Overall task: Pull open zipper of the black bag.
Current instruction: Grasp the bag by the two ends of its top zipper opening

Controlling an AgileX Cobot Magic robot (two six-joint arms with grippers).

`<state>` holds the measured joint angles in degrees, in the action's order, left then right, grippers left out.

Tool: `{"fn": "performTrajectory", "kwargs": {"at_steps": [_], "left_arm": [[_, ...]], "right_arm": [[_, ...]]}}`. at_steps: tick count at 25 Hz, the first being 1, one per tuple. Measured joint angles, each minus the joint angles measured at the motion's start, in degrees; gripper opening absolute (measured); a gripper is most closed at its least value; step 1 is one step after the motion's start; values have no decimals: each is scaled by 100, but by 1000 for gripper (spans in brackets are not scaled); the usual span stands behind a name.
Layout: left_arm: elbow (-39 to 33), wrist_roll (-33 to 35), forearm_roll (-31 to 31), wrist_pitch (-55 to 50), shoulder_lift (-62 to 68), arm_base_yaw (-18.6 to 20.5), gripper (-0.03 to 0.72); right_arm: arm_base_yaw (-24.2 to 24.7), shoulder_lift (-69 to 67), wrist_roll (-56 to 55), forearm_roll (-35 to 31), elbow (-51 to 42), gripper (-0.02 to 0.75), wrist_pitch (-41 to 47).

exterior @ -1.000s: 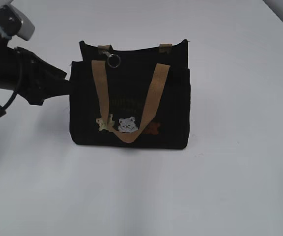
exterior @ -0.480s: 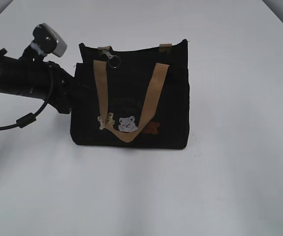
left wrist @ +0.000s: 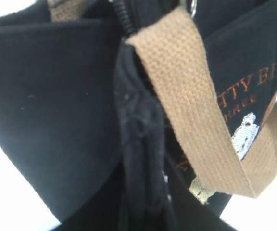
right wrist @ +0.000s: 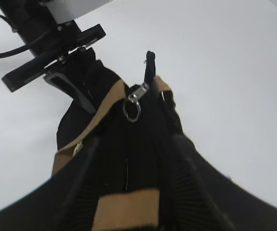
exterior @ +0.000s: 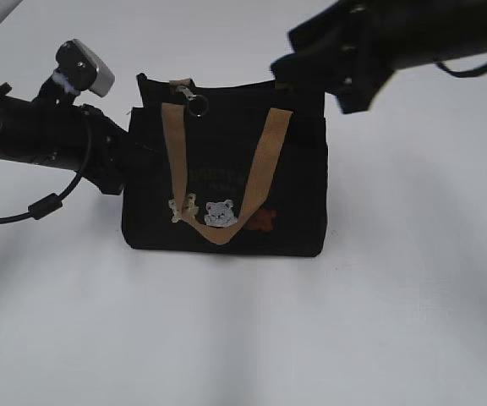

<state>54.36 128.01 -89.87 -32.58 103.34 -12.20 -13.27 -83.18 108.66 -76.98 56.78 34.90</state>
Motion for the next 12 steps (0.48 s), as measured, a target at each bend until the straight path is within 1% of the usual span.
{"fn": "performTrajectory", "kwargs": {"at_steps": [5,8,10,11,12], "left_arm": [[0,10,0,-7,0,0,63],[0,10,0,-7,0,0,63],[0,10,0,-11,0,0,63],[0,10,0,-18,0,0,63],[0,10,0,-18,0,0,63]], "right_arm": [[-618,-1612,254,0,1423,361,-92],[-928,-2245,273,0,1933,361,-151],[-1179,-2630,189,0,2182,359,-446],[-1281,-2760,131,15,2237,347,-657],[-1384,-2887,49,110,2265,281,-946]]}}
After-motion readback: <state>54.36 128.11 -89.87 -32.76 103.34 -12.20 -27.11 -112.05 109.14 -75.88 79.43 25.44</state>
